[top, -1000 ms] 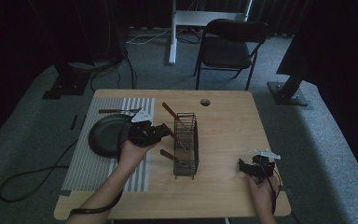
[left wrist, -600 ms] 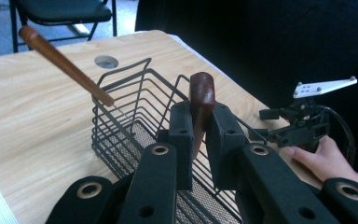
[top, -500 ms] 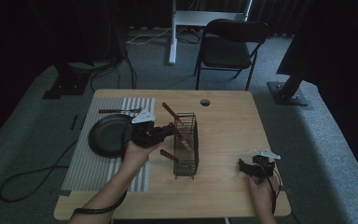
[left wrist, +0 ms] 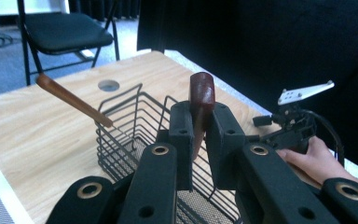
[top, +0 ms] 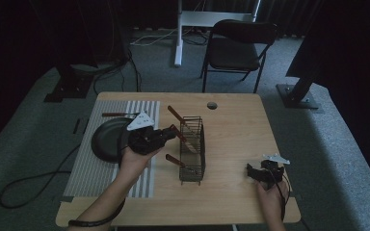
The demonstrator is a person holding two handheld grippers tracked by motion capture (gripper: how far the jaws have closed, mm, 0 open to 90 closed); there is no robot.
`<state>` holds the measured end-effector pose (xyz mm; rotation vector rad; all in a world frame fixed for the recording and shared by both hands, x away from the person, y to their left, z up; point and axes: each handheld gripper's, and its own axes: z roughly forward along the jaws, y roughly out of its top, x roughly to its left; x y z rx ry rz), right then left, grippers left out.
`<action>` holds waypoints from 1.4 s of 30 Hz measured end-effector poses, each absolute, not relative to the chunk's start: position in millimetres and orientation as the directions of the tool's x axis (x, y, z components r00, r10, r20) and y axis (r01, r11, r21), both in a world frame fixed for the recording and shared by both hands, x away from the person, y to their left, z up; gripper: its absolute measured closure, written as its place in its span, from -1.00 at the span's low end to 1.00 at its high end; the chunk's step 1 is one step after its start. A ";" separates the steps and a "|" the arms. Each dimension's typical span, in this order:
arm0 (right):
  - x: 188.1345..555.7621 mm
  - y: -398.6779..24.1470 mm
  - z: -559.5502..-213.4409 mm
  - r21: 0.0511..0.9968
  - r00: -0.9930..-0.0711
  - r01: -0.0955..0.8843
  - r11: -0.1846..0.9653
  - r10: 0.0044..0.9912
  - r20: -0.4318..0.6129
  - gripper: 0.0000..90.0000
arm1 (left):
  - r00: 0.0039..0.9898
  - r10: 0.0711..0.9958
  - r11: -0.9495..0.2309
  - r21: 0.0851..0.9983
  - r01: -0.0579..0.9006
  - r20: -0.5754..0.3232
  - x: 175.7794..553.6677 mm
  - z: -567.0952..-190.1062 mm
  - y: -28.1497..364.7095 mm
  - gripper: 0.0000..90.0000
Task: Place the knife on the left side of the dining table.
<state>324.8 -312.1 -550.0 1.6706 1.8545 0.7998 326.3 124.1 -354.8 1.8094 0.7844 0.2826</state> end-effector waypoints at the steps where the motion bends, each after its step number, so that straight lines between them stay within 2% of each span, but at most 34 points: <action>1: 324.8 -312.1 -550.0 0.720 -0.109 0.690 0.067 0.994 0.011 -0.74 | 0.753 0.633 -0.183 0.911 0.369 -0.178 324.5 -351.1 126.4 0.83; 18: 324.8 -312.3 -550.0 0.720 -0.110 0.690 0.070 0.994 0.010 -0.74 | 0.725 0.675 -0.111 0.951 0.289 -0.141 294.2 -304.1 170.0 0.83; 27: 324.8 -312.2 -550.1 0.720 -0.109 0.690 0.068 0.994 0.010 -0.74 | 0.672 0.730 -0.090 0.958 0.272 -0.122 278.9 -298.8 201.4 0.83; 39: 324.8 -312.1 -550.1 0.720 -0.109 0.691 0.067 0.994 0.012 -0.74 | 0.543 0.825 -0.060 0.931 0.361 -0.157 266.5 -344.8 251.2 0.83; 42: 324.8 -312.0 -550.1 0.720 -0.109 0.691 0.067 0.994 0.012 -0.74 | 0.497 0.844 -0.032 0.907 0.419 -0.200 264.1 -374.5 264.4 0.83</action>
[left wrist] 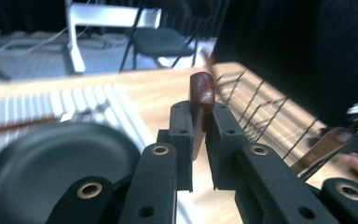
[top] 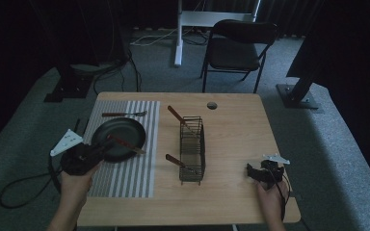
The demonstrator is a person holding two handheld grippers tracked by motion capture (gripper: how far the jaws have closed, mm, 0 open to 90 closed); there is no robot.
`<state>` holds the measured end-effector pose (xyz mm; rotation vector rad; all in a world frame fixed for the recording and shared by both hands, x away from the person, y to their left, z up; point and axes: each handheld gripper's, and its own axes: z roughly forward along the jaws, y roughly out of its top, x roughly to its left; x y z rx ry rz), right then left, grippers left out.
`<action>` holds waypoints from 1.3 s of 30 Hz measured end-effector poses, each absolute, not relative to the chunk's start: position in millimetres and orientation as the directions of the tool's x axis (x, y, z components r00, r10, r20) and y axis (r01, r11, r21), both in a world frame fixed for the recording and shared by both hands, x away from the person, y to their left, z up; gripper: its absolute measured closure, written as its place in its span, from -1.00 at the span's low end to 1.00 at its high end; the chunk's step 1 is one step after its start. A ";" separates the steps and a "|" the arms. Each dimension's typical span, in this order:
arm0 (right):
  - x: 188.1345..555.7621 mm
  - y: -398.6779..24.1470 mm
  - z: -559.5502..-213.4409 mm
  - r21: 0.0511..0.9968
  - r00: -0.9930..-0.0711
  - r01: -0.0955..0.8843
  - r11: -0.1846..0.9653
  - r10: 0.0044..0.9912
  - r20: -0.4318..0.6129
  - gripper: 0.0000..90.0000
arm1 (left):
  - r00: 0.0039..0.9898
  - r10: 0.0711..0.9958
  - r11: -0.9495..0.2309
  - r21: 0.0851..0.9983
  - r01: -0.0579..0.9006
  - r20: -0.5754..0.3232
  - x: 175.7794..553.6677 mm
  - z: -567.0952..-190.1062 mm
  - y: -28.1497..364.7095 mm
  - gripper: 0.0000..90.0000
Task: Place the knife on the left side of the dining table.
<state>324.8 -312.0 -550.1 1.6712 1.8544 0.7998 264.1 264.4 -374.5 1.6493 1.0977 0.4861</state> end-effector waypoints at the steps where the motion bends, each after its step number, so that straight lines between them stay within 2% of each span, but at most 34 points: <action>1: 324.8 -312.0 -550.1 0.720 -0.108 0.691 0.067 0.994 0.011 -0.74 | 0.487 0.848 -0.025 0.900 0.434 -0.211 263.4 -381.6 267.4 0.83; 13: 324.8 -311.9 -550.0 0.719 -0.107 0.692 0.065 0.994 0.013 -0.74 | 0.425 0.849 0.060 0.855 0.515 -0.315 255.3 -430.0 279.7 0.83; 16: 324.8 -312.0 -550.0 0.720 -0.108 0.691 0.066 0.994 0.012 -0.74 | 0.416 0.844 0.085 0.850 0.520 -0.339 254.8 -434.0 281.7 0.83; 28: 324.8 -311.9 -550.0 0.719 -0.107 0.692 0.065 0.994 0.013 -0.74 | 0.417 0.843 0.091 0.853 0.514 -0.341 254.1 -439.8 288.3 0.80; 34: 324.8 -311.9 -550.0 0.719 -0.107 0.692 0.065 0.994 0.013 -0.74 | 0.401 0.842 0.116 0.846 0.520 -0.362 256.9 -445.5 294.3 0.69; 39: 324.8 -312.0 -550.0 0.720 -0.108 0.691 0.066 0.994 0.012 -0.74 | 0.368 0.817 0.198 0.816 0.543 -0.444 257.3 -452.8 302.6 0.80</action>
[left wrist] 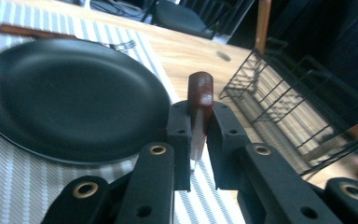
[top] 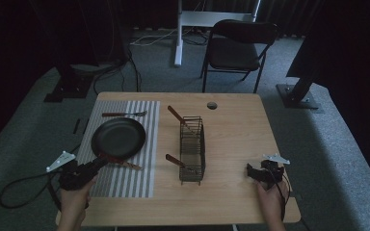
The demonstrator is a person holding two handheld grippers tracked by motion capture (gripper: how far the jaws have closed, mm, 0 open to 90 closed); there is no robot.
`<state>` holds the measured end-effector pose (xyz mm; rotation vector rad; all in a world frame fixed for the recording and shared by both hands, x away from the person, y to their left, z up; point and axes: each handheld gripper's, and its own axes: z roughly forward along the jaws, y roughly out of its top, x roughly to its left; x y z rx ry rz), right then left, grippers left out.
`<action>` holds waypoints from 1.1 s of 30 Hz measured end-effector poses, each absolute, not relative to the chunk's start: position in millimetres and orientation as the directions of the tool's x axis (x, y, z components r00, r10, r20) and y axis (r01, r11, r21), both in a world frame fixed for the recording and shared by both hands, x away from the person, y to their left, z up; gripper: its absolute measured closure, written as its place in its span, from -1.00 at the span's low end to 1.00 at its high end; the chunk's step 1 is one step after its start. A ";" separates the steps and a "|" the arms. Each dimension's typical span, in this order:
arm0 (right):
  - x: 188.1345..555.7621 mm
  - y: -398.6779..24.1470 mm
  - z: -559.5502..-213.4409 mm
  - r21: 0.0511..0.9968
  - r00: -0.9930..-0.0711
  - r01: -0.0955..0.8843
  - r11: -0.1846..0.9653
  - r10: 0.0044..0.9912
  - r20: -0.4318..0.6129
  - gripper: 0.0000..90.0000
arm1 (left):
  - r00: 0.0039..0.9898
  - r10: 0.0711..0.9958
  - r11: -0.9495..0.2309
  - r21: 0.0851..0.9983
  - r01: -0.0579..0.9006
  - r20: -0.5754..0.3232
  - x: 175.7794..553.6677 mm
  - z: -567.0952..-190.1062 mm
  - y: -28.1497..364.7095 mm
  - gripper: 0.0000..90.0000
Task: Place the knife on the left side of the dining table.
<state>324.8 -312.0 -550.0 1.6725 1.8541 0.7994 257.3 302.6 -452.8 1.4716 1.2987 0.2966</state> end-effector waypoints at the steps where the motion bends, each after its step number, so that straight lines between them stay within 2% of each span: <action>1: 324.8 -312.0 -550.0 0.720 -0.108 0.691 0.066 0.994 0.012 -0.74 | 0.350 0.814 0.228 0.809 0.542 -0.464 256.2 -457.5 306.1 0.80; 13: 324.8 -311.9 -550.0 0.719 -0.107 0.692 0.065 0.994 0.013 -0.74 | 0.249 0.731 0.450 0.723 0.525 -0.635 242.1 -492.4 325.0 0.79; 15: 324.8 -311.9 -550.0 0.719 -0.107 0.692 0.065 0.994 0.013 -0.74 | 0.216 0.671 0.535 0.665 0.520 -0.709 239.3 -506.7 332.3 0.80; 21: 324.8 -311.9 -550.0 0.719 -0.107 0.692 0.065 0.994 0.013 -0.74 | 0.139 0.578 0.652 0.557 0.514 -0.804 236.7 -530.7 342.8 0.79; 28: 324.8 -311.9 -550.0 0.719 -0.107 0.692 0.065 0.994 0.013 -0.74 | 0.055 0.515 0.720 0.467 0.513 -0.855 237.3 -550.5 349.9 0.75; 33: 324.8 -311.9 -550.0 0.719 -0.107 0.692 0.065 0.994 0.013 -0.74 | -0.012 0.519 0.732 0.437 0.522 -0.855 243.6 -559.5 353.6 0.67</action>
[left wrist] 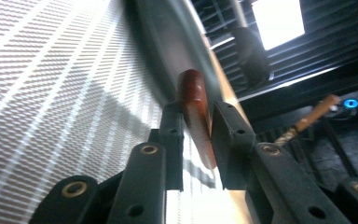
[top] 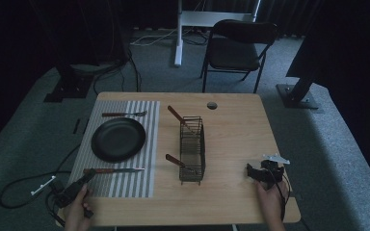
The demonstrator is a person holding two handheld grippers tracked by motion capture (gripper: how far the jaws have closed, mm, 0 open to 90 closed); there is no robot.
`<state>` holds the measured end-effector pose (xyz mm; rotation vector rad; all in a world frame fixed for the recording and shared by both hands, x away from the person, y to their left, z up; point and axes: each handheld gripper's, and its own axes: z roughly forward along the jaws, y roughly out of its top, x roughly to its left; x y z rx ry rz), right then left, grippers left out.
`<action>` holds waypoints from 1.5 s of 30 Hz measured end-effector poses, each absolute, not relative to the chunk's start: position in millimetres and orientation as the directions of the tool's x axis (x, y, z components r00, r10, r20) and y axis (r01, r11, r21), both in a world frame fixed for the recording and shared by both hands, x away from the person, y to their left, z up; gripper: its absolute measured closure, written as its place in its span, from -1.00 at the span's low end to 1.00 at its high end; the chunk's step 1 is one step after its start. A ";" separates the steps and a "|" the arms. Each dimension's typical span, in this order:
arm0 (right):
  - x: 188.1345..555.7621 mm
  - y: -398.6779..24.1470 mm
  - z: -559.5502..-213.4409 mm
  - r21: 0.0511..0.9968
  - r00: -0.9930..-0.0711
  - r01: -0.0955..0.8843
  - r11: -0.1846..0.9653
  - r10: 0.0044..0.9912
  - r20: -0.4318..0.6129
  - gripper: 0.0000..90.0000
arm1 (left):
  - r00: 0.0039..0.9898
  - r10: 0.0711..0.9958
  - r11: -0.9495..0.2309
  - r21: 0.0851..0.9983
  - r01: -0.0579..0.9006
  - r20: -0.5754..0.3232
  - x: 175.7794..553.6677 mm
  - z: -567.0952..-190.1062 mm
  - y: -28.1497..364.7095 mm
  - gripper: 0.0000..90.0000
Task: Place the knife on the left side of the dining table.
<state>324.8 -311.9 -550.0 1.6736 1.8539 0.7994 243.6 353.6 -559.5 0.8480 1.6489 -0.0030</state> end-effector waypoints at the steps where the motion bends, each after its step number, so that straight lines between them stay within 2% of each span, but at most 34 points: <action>1: 324.8 -311.9 -550.0 0.719 -0.107 0.692 0.065 0.994 0.013 -0.74 | -0.020 0.526 0.729 0.438 0.526 -0.850 245.4 -560.0 354.1 0.64; 2: 324.8 -311.9 -550.0 0.719 -0.107 0.692 0.065 0.994 0.013 -0.74 | -0.020 0.526 0.729 0.438 0.526 -0.850 245.4 -560.0 354.1 0.62; 3: 324.8 -311.9 -550.0 0.719 -0.107 0.692 0.066 0.994 0.012 -0.74 | -0.038 0.572 0.694 0.459 0.554 -0.819 252.8 -559.3 355.4 0.62; 7: 324.8 -312.0 -550.0 0.720 -0.108 0.691 0.066 0.994 0.012 -0.74 | -0.080 0.645 0.649 0.490 0.582 -0.760 261.5 -556.4 354.3 0.41; 12: 324.8 -311.9 -550.0 0.719 -0.107 0.692 0.065 0.994 0.012 -0.74 | -0.089 0.722 0.584 0.537 0.608 -0.686 264.9 -554.7 351.8 0.22; 14: 324.8 -311.9 -550.0 0.719 -0.107 0.692 0.065 0.994 0.012 -0.74 | -0.084 0.743 0.565 0.554 0.611 -0.664 264.7 -553.6 351.5 0.20; 15: 324.8 -311.9 -550.0 0.719 -0.107 0.692 0.065 0.994 0.012 -0.74 | -0.068 0.804 0.496 0.604 0.624 -0.590 266.3 -549.6 349.5 0.20; 16: 324.8 -311.9 -550.0 0.719 -0.107 0.692 0.066 0.994 0.012 -0.74 | -0.068 0.804 0.496 0.604 0.624 -0.590 266.3 -549.6 349.5 0.15; 17: 324.8 -311.9 -550.0 0.719 -0.107 0.692 0.066 0.994 0.012 -0.74 | -0.043 0.837 0.439 0.623 0.647 -0.546 268.6 -546.9 348.0 0.14; 20: 324.8 -311.9 -550.0 0.719 -0.107 0.692 0.065 0.994 0.013 -0.74 | -0.031 0.865 0.395 0.641 0.658 -0.501 268.6 -544.3 345.8 0.07; 29: 324.8 -311.9 -550.0 0.720 -0.107 0.691 0.065 0.994 0.012 -0.74 | 0.003 0.913 0.311 0.702 0.641 -0.407 255.0 -537.7 343.7 0.06; 37: 324.8 -311.9 -550.0 0.720 -0.107 0.691 0.066 0.994 0.012 -0.74 | 0.069 0.969 0.144 0.768 0.624 -0.237 238.6 -536.7 333.2 -0.06; 42: 324.8 -311.9 -550.0 0.719 -0.107 0.692 0.065 0.994 0.013 -0.74 | 0.111 0.977 0.073 0.775 0.627 -0.182 234.5 -535.2 324.3 -0.24; 43: 324.8 -311.9 -550.0 0.719 -0.107 0.692 0.065 0.994 0.013 -0.74 | 0.110 0.979 0.065 0.775 0.628 -0.171 233.7 -535.1 323.2 -0.38; 44: 324.8 -311.9 -550.0 0.719 -0.107 0.691 0.066 0.994 0.012 -0.74 | 0.113 0.980 0.059 0.776 0.628 -0.166 232.6 -535.1 321.9 -0.40; 45: 324.8 -311.9 -550.0 0.719 -0.107 0.692 0.065 0.994 0.013 -0.74 | 0.110 0.982 0.053 0.776 0.629 -0.156 232.0 -535.2 320.7 -0.61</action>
